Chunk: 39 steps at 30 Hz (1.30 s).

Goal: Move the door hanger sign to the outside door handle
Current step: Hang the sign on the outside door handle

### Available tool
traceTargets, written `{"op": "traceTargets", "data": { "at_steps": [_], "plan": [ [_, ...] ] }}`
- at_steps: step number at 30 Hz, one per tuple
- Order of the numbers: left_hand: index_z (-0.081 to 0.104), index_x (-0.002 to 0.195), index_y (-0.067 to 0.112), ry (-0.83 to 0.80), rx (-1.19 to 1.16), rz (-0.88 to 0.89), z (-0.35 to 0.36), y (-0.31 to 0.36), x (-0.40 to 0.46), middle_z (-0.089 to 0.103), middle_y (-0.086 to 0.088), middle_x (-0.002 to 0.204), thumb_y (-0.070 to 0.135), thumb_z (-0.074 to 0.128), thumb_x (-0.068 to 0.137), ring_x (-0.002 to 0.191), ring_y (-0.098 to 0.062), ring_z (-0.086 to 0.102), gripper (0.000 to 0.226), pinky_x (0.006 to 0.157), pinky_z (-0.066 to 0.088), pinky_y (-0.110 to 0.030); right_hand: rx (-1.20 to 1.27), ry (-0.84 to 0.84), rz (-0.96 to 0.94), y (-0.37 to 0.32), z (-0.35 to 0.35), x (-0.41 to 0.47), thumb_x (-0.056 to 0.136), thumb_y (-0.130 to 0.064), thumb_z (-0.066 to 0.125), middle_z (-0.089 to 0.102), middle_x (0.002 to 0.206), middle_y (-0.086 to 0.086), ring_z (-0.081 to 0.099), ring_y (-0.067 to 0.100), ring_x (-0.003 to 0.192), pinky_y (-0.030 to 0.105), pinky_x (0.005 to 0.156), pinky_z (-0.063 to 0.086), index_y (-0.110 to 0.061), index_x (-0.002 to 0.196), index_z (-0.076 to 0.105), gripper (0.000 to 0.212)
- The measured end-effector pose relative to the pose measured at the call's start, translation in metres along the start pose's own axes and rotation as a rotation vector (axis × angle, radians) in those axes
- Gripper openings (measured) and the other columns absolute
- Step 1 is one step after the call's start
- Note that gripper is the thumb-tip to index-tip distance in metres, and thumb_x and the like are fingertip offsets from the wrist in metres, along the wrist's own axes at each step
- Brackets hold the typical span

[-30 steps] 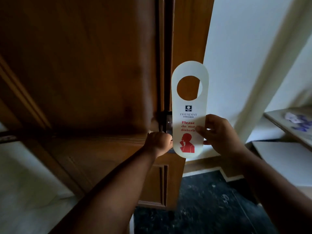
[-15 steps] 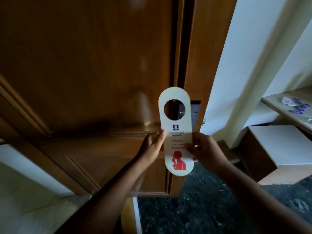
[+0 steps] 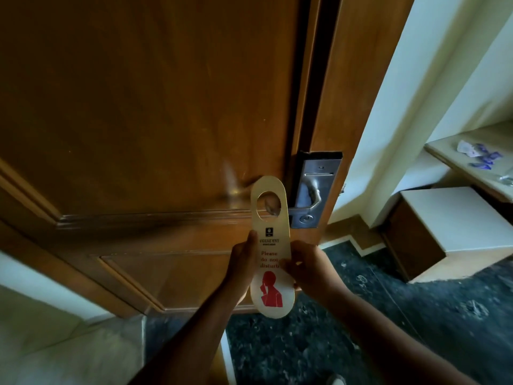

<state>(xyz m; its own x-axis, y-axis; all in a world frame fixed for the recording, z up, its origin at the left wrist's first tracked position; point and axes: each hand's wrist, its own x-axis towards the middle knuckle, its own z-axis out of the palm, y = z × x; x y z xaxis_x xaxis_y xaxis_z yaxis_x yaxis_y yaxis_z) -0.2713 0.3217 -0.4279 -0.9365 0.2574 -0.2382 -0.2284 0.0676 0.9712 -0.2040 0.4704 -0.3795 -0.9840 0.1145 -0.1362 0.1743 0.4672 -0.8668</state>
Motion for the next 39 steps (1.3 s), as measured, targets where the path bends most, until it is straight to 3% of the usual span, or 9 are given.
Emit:
{"op": "traceTargets", "data": {
  "at_steps": [4,8,13,17,20,26,31,36,39],
  "plan": [
    [0.07,0.098,0.005,-0.046,0.028,-0.05,0.014,-0.002,0.007,0.075,-0.019,0.092,0.056,0.036,0.098,0.085,-0.034,0.073,0.061,0.079,0.058,-0.046,-0.006,0.024,0.018,0.007,-0.01,-0.006,0.089,-0.011,0.061,0.072,0.091,-0.008,0.071,0.01,0.076,0.032,0.056,0.061,-0.034,0.09,0.059,0.023],
    [0.071,0.103,0.01,-0.103,0.055,-0.03,0.035,0.001,0.015,0.076,-0.016,0.096,0.052,0.035,0.102,0.09,-0.032,0.072,0.056,0.089,0.056,-0.054,-0.026,0.074,0.031,0.017,-0.026,-0.011,0.089,-0.011,0.061,0.07,0.089,-0.013,0.071,0.005,0.073,0.025,0.053,0.059,-0.037,0.093,0.058,0.027],
    [0.068,0.101,0.012,-0.098,0.058,0.068,0.063,0.002,0.023,0.074,-0.018,0.099,0.051,0.038,0.102,0.09,-0.032,0.072,0.05,0.087,0.057,-0.056,-0.016,0.116,0.043,0.03,-0.05,-0.007,0.089,-0.013,0.062,0.068,0.084,-0.016,0.07,-0.003,0.072,0.021,0.05,0.056,-0.042,0.09,0.055,0.029],
    [0.07,0.083,0.021,-0.06,0.145,0.055,0.075,-0.005,0.032,0.077,-0.007,0.08,0.059,0.038,0.097,0.072,-0.021,0.074,0.052,0.066,0.061,-0.037,-0.014,0.146,0.11,0.052,-0.06,0.009,0.088,-0.017,0.064,0.069,0.09,-0.008,0.07,0.01,0.076,0.026,0.053,0.059,-0.027,0.098,0.058,0.016],
    [0.064,0.07,0.023,0.028,0.237,0.068,0.078,-0.013,0.039,0.071,0.009,0.06,0.06,0.041,0.095,0.054,-0.005,0.068,0.051,0.045,0.047,-0.016,-0.049,0.15,0.129,0.069,-0.064,0.026,0.087,-0.016,0.066,0.07,0.096,0.0,0.07,0.013,0.08,0.024,0.054,0.059,-0.014,0.108,0.06,0.022],
    [0.066,0.105,0.015,0.077,0.357,0.136,0.079,-0.025,0.053,0.072,-0.004,0.095,0.04,0.05,0.101,0.089,-0.021,0.07,0.03,0.073,0.061,-0.036,-0.09,0.143,0.106,0.097,-0.063,0.066,0.089,-0.017,0.065,0.072,0.104,0.009,0.07,0.021,0.088,0.036,0.075,0.061,-0.009,0.105,0.063,0.018],
    [0.065,0.111,-0.001,0.129,0.427,0.165,0.082,-0.032,0.065,0.072,-0.015,0.104,0.029,0.057,0.099,0.096,-0.027,0.068,0.034,0.078,0.056,-0.036,-0.054,0.148,0.069,0.117,-0.059,0.094,0.09,-0.016,0.063,0.073,0.106,0.011,0.068,0.016,0.086,0.016,0.066,0.053,-0.006,0.103,0.065,0.017],
    [0.065,0.116,0.0,0.204,0.431,0.178,0.086,-0.034,0.071,0.072,-0.014,0.109,0.026,0.058,0.099,0.099,-0.026,0.067,0.032,0.083,0.058,-0.044,-0.021,0.128,0.038,0.125,-0.057,0.105,0.091,-0.017,0.062,0.072,0.113,0.012,0.069,0.025,0.097,0.037,0.081,0.059,-0.005,0.111,0.064,0.024],
    [0.066,0.113,0.0,0.207,0.423,0.177,0.087,-0.038,0.071,0.072,-0.015,0.107,0.028,0.057,0.099,0.099,-0.027,0.068,0.033,0.08,0.059,-0.043,-0.023,0.123,0.028,0.13,-0.058,0.108,0.091,-0.019,0.062,0.071,0.114,0.01,0.069,0.025,0.097,0.04,0.082,0.059,-0.006,0.113,0.063,0.025]
  ]
}}
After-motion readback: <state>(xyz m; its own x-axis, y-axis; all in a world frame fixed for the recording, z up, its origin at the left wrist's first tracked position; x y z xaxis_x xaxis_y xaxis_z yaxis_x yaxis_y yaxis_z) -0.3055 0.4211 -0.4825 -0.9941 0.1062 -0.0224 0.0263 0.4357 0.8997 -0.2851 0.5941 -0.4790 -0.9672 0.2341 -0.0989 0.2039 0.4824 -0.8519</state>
